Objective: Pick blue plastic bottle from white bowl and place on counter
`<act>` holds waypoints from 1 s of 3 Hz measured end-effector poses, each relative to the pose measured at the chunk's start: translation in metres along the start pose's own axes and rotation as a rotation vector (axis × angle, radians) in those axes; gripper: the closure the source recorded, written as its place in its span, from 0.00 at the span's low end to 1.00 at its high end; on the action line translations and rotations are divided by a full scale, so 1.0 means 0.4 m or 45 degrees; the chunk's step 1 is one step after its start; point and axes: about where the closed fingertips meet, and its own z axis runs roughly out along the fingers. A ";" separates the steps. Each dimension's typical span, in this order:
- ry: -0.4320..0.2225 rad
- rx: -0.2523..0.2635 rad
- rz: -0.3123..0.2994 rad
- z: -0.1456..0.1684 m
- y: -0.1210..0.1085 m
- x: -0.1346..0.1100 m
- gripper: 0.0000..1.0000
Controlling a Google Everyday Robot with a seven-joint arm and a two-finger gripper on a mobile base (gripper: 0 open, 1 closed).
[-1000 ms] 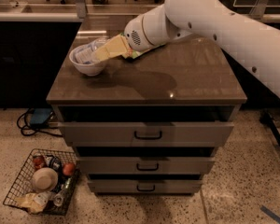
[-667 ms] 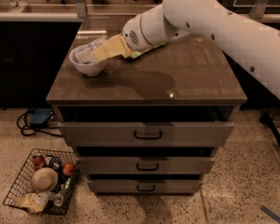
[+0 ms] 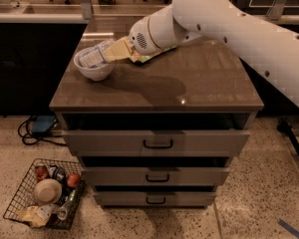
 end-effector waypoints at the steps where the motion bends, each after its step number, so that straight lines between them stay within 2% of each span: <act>1: 0.001 -0.004 -0.002 0.004 0.004 0.000 0.64; 2: 0.002 -0.008 -0.003 0.007 0.008 -0.001 0.87; 3: 0.003 -0.011 -0.005 0.011 0.012 -0.001 1.00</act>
Offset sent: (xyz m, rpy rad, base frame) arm -0.0005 0.0017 -0.0004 -0.0002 0.0008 0.0028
